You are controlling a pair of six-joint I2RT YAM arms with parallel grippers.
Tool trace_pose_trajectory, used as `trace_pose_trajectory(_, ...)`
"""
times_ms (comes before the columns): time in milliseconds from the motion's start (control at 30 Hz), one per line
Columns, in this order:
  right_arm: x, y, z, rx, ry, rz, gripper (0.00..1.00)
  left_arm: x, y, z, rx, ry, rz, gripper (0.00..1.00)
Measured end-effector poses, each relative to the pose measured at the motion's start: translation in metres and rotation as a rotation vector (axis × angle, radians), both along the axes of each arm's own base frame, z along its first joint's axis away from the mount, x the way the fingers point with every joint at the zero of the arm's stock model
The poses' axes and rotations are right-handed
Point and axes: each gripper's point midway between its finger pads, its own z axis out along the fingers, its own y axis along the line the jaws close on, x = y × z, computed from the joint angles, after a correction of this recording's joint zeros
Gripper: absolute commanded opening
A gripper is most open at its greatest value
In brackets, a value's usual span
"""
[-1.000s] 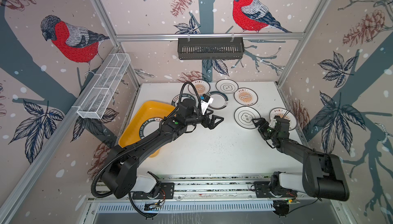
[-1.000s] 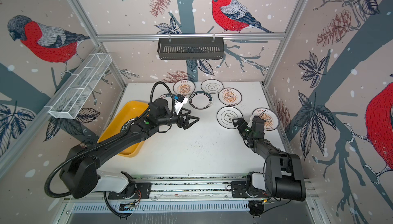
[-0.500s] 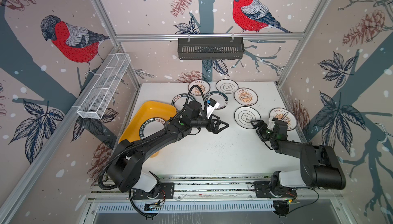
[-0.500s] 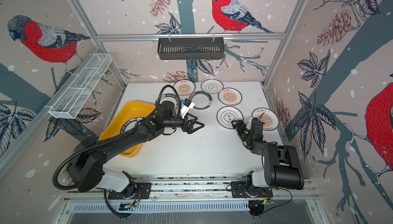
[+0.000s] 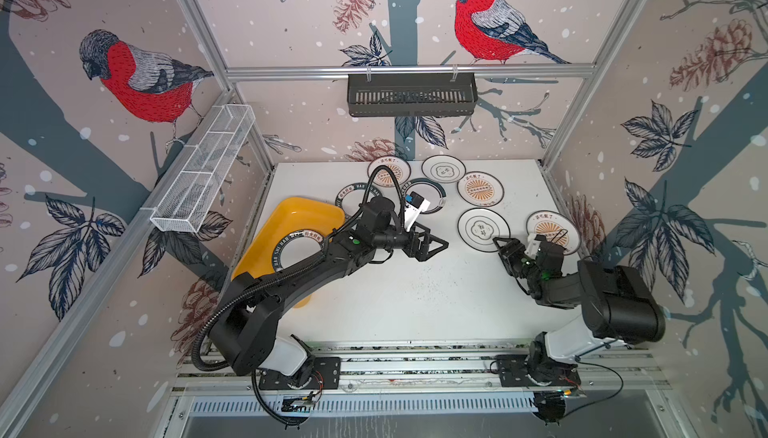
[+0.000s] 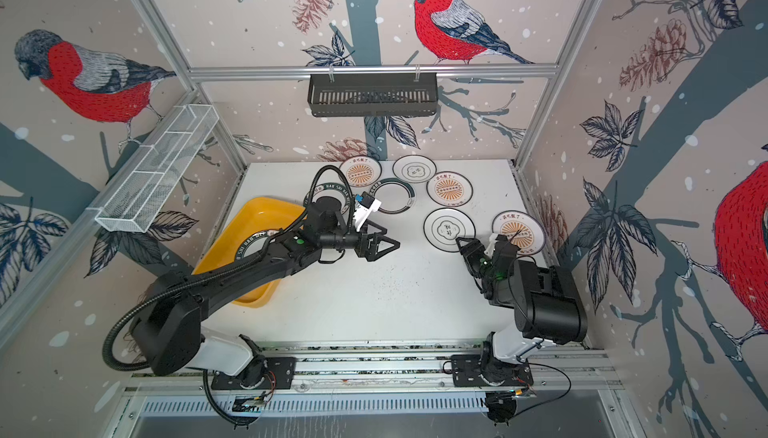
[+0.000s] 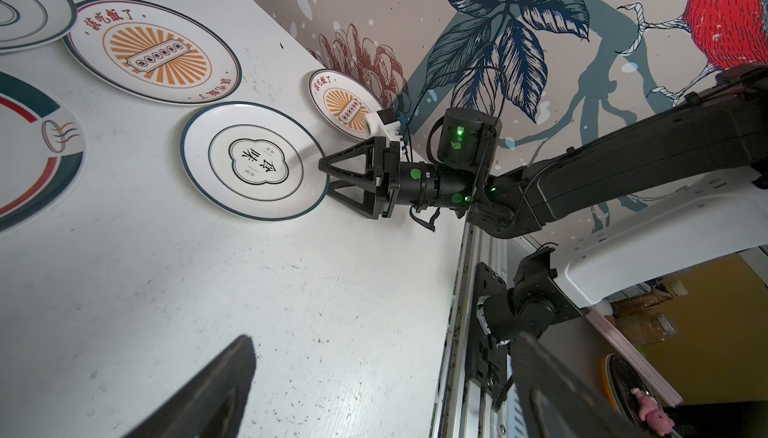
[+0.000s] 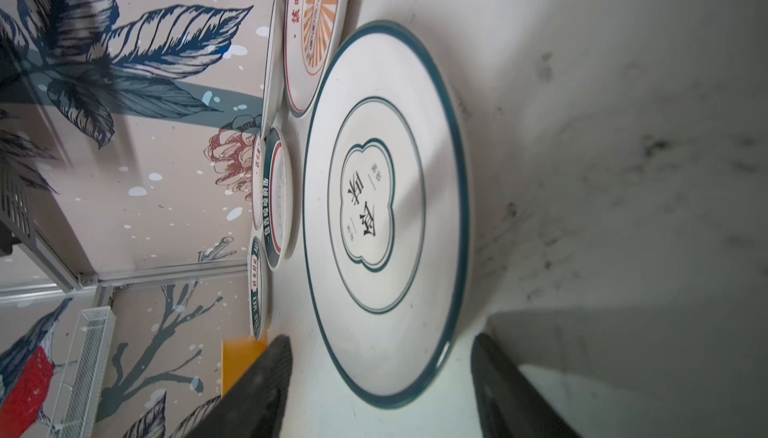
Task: Place the plates into the plastic bin on the countertop
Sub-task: 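Close the right gripper on the cloud-pattern plate rim nearest the robot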
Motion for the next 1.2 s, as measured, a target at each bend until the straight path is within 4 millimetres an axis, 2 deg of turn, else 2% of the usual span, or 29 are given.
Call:
trace_pose_trajectory(200, -0.001, 0.0, -0.008, 0.051, 0.019, -0.024, 0.39, 0.002, 0.001, 0.001, 0.006, -0.008, 0.014, 0.96)
trace_pose_trajectory(300, -0.003, 0.001, -0.014, 0.073, 0.043, -0.034, 0.2, 0.002, 0.001, 0.002, 0.004, -0.01, 0.016, 0.96)
trace_pose_trajectory(400, -0.006, 0.001, -0.02, 0.102, 0.076, -0.051, 0.19, 0.002, 0.001, 0.003, 0.003, -0.011, 0.016, 0.96)
trace_pose_trajectory(767, -0.007, -0.002, -0.022, 0.115, 0.097, -0.081, 0.09, 0.003, 0.003, 0.001, 0.017, -0.012, 0.025, 0.96)
trace_pose_trajectory(1100, -0.008, -0.004, -0.014, 0.097, 0.103, -0.096, 0.06, 0.007, 0.006, -0.002, 0.034, -0.016, 0.053, 0.96)
trace_pose_trajectory(1200, -0.005, -0.003, -0.004, 0.066, 0.095, -0.086, 0.06, 0.008, 0.006, -0.007, 0.053, 0.001, 0.06, 0.96)
